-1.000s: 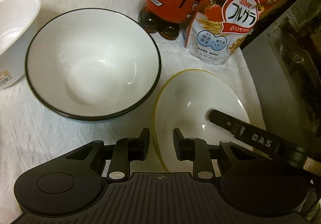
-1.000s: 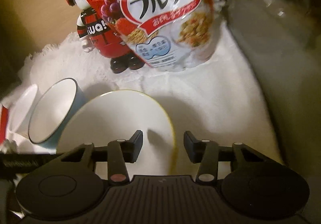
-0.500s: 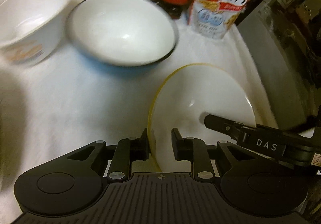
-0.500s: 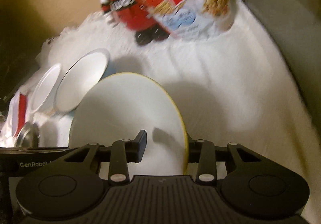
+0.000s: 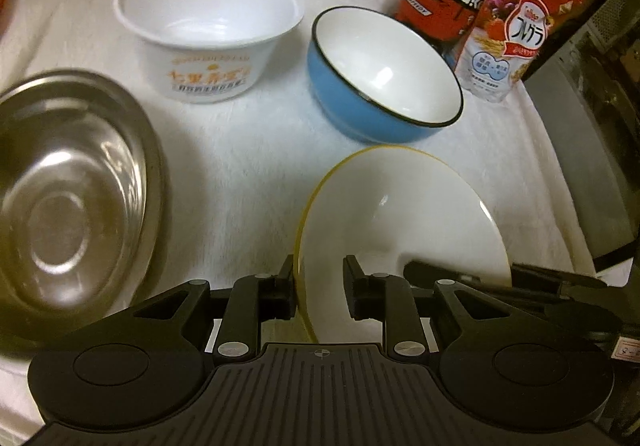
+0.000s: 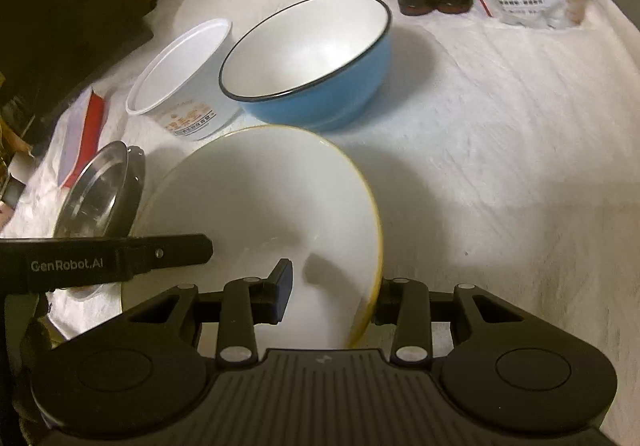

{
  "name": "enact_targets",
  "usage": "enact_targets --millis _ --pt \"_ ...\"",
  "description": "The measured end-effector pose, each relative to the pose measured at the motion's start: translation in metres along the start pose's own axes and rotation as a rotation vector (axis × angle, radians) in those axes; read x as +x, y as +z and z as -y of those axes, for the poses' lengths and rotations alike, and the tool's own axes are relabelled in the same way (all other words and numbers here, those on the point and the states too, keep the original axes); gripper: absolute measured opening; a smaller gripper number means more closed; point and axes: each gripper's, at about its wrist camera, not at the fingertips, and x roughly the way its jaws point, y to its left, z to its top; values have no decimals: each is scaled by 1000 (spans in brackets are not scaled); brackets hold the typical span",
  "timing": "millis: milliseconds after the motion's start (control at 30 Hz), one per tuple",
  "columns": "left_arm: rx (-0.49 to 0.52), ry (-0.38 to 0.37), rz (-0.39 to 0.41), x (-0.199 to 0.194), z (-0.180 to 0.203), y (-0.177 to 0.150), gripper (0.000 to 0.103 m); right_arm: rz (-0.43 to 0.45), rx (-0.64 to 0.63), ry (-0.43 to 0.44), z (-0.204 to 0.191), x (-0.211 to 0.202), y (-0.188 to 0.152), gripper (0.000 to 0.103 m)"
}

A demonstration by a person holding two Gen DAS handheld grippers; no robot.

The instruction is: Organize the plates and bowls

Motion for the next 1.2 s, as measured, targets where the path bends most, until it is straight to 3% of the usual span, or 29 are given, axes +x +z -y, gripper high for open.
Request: enact_targets --millis 1200 --pt "39 -13 11 -17 -1 9 25 -3 -6 -59 -10 -13 -14 39"
